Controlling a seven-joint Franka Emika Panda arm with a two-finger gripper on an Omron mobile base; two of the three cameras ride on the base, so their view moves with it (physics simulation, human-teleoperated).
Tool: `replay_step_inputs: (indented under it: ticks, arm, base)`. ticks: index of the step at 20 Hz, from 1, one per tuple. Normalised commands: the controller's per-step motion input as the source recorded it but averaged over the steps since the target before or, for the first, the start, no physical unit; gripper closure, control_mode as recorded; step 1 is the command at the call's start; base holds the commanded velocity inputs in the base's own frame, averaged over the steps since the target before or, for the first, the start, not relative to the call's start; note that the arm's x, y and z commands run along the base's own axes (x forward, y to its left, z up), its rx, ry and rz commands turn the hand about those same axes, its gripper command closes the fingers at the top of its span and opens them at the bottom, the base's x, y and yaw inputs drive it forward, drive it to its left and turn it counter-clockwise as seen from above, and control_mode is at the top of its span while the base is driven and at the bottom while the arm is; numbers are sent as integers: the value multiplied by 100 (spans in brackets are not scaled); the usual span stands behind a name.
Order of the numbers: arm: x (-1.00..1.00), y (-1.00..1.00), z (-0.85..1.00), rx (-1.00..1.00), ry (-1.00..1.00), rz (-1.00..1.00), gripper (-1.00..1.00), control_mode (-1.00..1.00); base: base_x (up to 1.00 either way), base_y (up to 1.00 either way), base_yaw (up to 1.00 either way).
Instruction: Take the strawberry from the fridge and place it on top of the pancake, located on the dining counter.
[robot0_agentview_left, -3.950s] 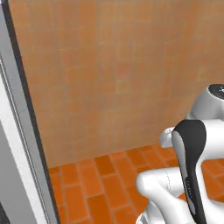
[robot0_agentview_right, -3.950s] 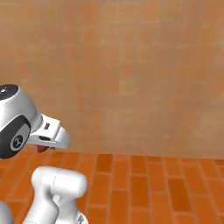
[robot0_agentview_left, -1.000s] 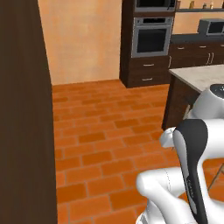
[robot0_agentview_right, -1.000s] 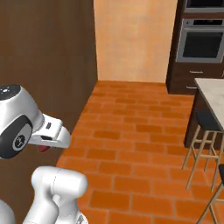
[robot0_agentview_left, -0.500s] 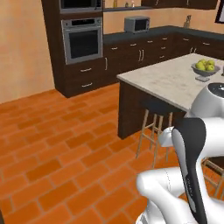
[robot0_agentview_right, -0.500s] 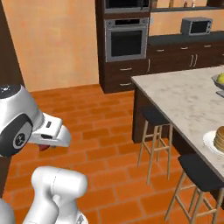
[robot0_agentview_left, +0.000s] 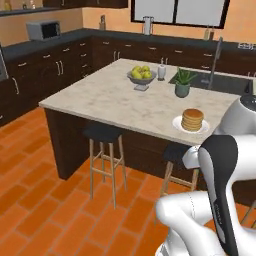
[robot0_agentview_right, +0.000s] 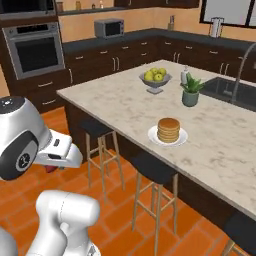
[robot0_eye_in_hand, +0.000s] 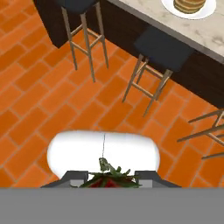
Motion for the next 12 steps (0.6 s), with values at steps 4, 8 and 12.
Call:
replay_step_inputs:
  ticks: [4,8,12]
  arm:
    - [0,0,0,0,0,0,100,100]
    - [0,0,0,0,0,0,100,100]
    - [0,0,0,0,0,0,100,100]
  base:
    - [53,-27,-67]
    - [61,-3,-67]
    - [93,-7,-49]
